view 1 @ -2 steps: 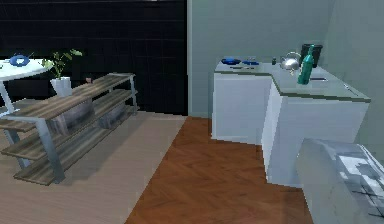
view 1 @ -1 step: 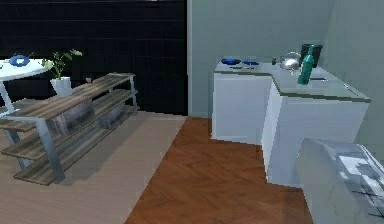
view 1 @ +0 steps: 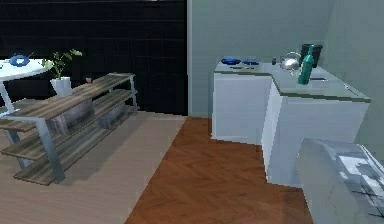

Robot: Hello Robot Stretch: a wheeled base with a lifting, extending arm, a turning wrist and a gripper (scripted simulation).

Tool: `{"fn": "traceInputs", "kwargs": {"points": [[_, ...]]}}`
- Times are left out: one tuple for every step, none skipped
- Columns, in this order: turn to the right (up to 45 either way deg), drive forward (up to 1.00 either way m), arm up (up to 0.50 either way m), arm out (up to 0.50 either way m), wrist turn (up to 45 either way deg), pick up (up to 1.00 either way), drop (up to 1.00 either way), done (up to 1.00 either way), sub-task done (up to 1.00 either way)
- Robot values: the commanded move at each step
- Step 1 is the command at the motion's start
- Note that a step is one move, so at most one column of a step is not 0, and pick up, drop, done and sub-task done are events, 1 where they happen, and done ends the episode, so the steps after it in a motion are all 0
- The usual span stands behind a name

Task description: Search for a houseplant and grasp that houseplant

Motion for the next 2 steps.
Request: {"fn": "traceInputs", "kwargs": {"points": [[0.0, 0.0, 0.0, 0.0, 45.0, 0.0, 0.0, 0.0, 0.0], [0.0, 0.0, 0.0, 0.0, 45.0, 0.0, 0.0, 0.0, 0.0]]}}
